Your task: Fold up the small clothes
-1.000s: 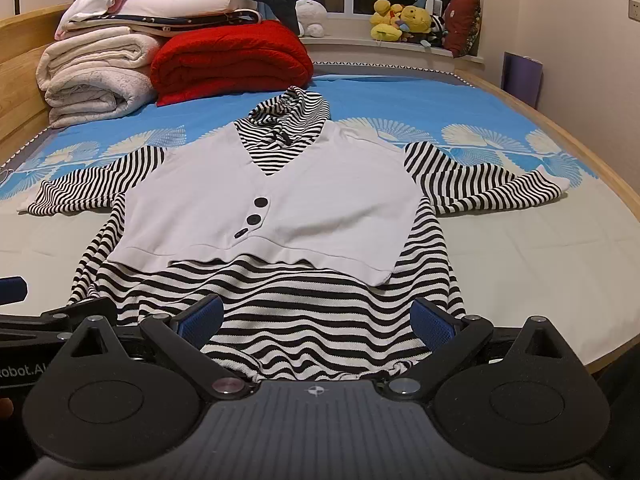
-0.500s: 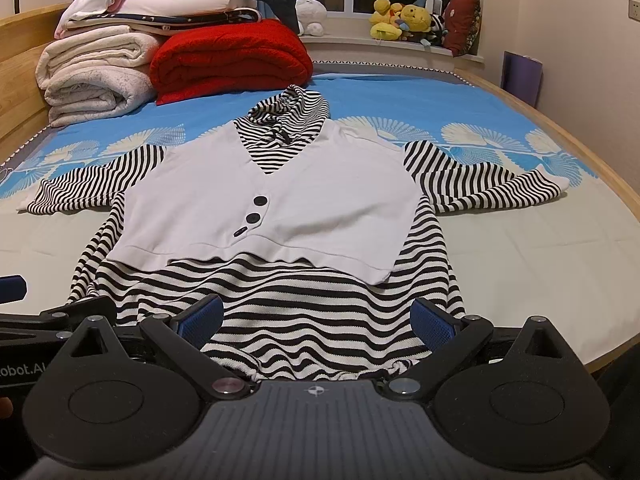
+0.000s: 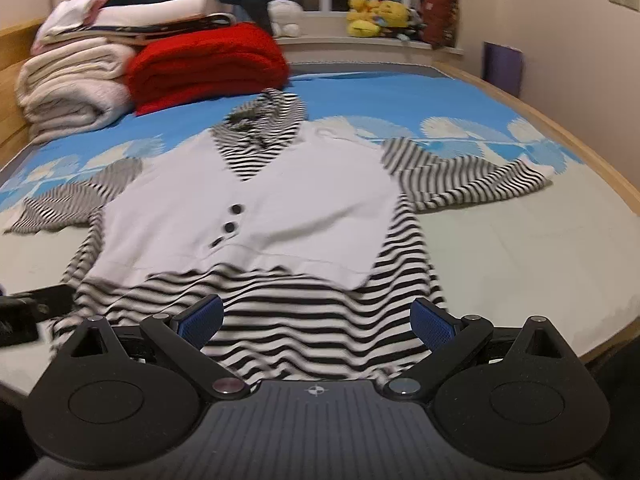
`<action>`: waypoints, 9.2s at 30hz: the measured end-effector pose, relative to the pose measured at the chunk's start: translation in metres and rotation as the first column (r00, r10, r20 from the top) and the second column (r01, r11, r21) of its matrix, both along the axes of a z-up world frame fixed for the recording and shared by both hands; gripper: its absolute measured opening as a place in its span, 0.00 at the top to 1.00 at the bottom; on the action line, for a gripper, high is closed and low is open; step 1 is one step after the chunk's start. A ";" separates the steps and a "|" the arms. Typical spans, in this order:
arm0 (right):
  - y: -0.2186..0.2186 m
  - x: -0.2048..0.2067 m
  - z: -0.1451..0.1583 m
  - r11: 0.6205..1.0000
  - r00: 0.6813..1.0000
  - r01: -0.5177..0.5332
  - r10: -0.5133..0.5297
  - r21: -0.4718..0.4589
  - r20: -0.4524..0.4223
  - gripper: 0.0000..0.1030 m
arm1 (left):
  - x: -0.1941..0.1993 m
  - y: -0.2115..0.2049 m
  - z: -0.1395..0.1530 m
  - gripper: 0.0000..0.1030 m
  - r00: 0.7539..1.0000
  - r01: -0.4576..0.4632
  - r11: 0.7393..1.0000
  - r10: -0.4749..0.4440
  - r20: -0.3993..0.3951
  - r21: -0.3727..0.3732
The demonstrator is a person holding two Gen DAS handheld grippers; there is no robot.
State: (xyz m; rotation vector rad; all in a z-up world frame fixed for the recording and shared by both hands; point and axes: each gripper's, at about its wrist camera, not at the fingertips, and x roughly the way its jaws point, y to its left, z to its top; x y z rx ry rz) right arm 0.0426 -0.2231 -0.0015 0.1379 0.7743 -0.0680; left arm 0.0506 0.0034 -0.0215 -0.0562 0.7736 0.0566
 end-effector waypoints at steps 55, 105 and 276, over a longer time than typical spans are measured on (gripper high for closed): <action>-0.059 0.051 -0.098 0.976 0.928 0.104 -0.164 -0.189 -0.333 0.38 | 0.045 0.004 -0.054 0.57 0.953 -0.002 0.997 0.027 -0.302 0.082; -0.040 0.269 0.059 0.990 0.977 -0.125 0.111 0.067 0.180 0.29 | 0.273 0.266 0.000 0.74 0.918 -0.389 0.921 0.390 -0.067 0.021; -0.362 0.292 -0.075 0.709 0.744 0.657 -0.665 0.256 -0.065 0.99 | 0.328 0.038 0.017 0.59 0.959 0.058 0.982 -0.105 -0.262 -0.179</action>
